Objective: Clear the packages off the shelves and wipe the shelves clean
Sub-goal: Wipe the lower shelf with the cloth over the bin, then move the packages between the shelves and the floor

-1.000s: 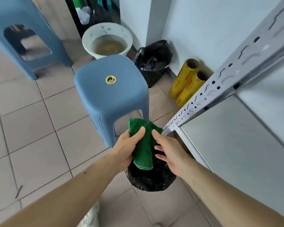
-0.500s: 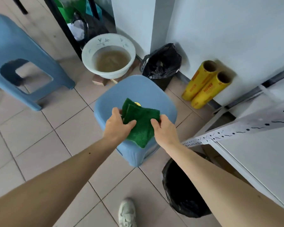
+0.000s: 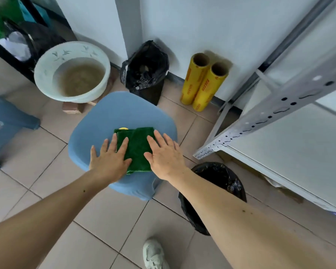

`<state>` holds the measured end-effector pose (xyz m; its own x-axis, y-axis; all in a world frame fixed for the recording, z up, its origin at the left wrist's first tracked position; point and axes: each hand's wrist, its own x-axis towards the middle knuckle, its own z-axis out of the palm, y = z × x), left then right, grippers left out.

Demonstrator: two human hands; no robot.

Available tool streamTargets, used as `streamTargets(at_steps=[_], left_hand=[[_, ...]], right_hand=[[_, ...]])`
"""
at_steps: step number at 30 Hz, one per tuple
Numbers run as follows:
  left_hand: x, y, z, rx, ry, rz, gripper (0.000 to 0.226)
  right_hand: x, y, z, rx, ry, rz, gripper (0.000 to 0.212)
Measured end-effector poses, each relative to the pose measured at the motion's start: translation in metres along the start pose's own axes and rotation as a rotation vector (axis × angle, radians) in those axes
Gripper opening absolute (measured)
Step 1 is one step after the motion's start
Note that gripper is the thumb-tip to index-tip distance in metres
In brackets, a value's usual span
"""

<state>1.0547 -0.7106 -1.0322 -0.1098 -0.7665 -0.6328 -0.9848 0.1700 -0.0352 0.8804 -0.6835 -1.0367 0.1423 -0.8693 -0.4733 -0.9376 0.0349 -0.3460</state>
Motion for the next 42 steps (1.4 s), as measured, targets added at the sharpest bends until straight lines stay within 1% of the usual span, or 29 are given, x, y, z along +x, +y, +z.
streamTargets(at_steps=[2,4,6,9,14,17,20,24,27,30,36,42], left_hand=[[-0.002,0.006,-0.012,0.026,0.038,-0.019,0.067],[-0.007,0.023,-0.028,0.075,0.108,0.022,0.068],[-0.014,0.051,-0.041,0.149,0.177,0.121,0.070],[-0.031,0.108,-0.051,0.221,0.257,0.300,0.068],[-0.089,0.227,-0.042,0.221,0.313,0.567,0.050],[-0.135,0.292,-0.022,0.241,0.313,0.686,0.042],[-0.191,0.360,0.009,0.297,0.305,0.786,0.036],[-0.258,0.435,0.056,0.438,0.310,0.912,0.032],[-0.312,0.487,0.096,0.486,0.276,0.991,0.031],[-0.360,0.537,0.138,0.509,0.242,1.111,0.029],[-0.423,0.619,0.197,0.601,0.185,1.249,0.030],[-0.448,0.701,0.236,0.696,0.161,1.351,0.038]], right_hand=[[-0.013,0.010,-0.008,0.044,0.023,0.023,0.060],[-0.036,0.029,-0.017,0.042,0.065,0.054,0.059],[-0.066,0.055,-0.026,0.003,0.103,0.095,0.057],[-0.120,0.099,-0.033,-0.039,0.105,0.194,0.053],[-0.243,0.181,-0.025,0.063,0.115,0.457,0.050],[-0.324,0.223,-0.006,0.109,0.135,0.588,0.044],[-0.416,0.259,0.023,0.127,0.173,0.710,0.043],[-0.527,0.287,0.066,0.192,0.195,0.853,0.046],[-0.606,0.303,0.103,0.243,0.190,0.943,0.048],[-0.679,0.322,0.140,0.296,0.210,1.036,0.048],[-0.780,0.348,0.196,0.419,0.189,1.212,0.050],[-0.846,0.388,0.231,0.548,0.178,1.374,0.048]])
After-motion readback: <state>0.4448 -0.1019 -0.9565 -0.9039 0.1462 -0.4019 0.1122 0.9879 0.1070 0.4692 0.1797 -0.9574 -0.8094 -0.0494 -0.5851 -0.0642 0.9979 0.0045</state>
